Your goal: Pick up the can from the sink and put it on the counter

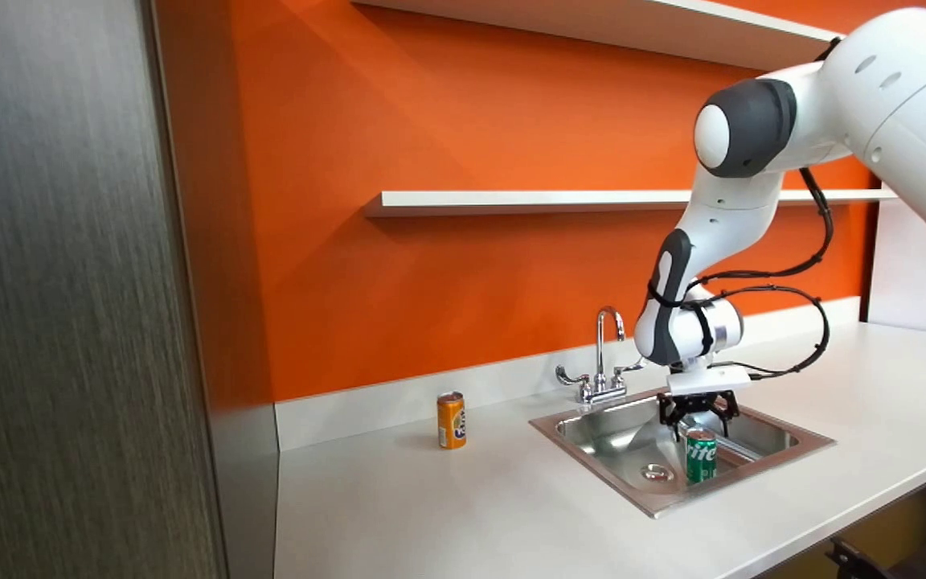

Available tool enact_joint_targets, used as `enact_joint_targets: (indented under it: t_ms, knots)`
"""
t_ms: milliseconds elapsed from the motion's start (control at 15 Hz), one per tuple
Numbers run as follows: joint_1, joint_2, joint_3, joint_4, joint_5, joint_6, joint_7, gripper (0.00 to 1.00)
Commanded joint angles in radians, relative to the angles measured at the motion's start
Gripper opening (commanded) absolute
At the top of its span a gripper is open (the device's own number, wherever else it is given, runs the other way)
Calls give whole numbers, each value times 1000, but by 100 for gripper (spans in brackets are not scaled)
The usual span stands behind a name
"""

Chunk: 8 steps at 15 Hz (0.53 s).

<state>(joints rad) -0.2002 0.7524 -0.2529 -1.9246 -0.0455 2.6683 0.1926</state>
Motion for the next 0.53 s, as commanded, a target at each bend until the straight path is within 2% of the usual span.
enact_joint_targets:
  t_ms: [0,467]
  knots:
    - [-5,29,4,38,19,-15,-15,100]
    - [-3,63,-1,65,18,-18,-11,100]
